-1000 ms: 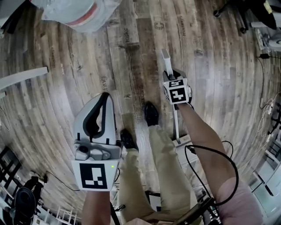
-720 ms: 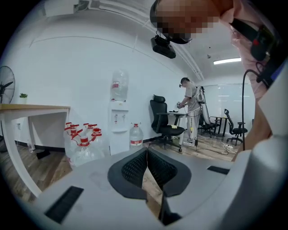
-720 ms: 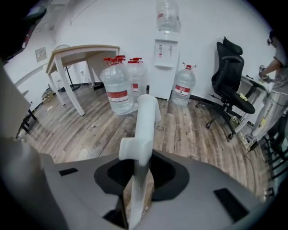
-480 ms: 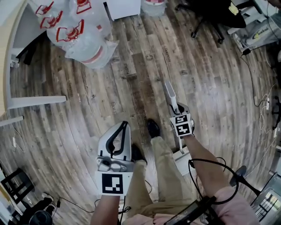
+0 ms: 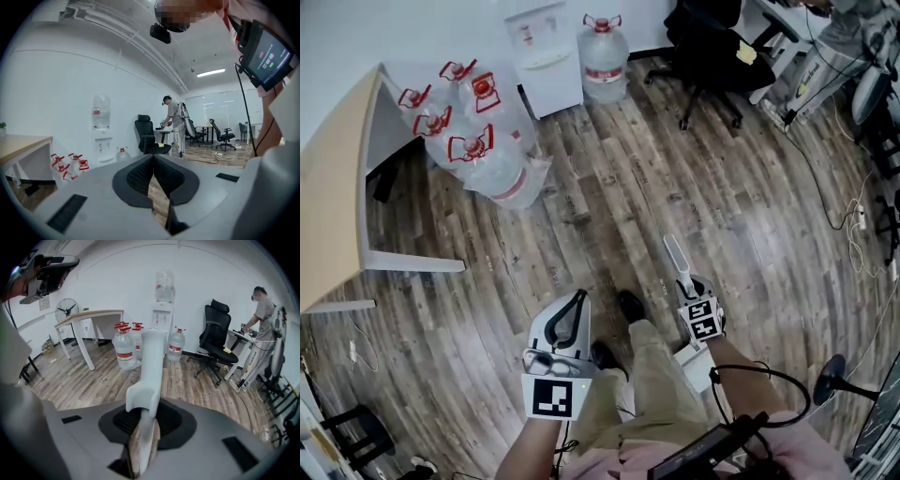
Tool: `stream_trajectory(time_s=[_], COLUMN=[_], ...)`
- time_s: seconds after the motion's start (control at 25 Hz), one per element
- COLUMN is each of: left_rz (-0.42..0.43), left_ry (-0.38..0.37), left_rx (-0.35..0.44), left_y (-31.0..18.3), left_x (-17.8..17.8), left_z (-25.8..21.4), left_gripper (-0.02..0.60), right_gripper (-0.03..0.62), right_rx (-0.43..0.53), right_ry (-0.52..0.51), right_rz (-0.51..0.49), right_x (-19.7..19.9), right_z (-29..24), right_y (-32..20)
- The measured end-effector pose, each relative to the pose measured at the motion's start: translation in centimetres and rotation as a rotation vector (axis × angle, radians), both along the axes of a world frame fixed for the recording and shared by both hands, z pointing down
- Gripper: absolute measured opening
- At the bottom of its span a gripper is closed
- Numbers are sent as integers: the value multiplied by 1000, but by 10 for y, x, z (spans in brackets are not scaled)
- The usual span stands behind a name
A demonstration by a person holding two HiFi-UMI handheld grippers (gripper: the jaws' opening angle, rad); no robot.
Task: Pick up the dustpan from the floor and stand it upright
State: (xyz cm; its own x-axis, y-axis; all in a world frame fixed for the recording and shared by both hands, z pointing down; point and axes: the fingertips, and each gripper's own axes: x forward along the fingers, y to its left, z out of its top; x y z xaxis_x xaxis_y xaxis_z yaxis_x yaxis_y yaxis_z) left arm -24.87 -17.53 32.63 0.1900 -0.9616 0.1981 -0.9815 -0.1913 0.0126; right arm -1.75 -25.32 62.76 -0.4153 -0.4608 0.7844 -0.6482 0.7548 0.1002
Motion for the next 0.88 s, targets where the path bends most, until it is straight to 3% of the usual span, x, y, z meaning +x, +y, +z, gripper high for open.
stream_trajectory(time_s=[0.32, 0.64, 0.88], left_rz=[69, 171, 243], left_ry=[-13, -17, -71], left_rx=[67, 95, 119], left_y=[25, 50, 57], left_x=[28, 65, 105], left_z=[-41, -68, -86], left_gripper=[14, 14, 14], right_gripper=[83, 81, 81], right_rx=[44, 63, 82], right_ry=[-10, -11, -30], right_rz=[146, 226, 258], right_x=[54, 93, 122], right_z=[-42, -76, -92], right_y=[23, 50, 64])
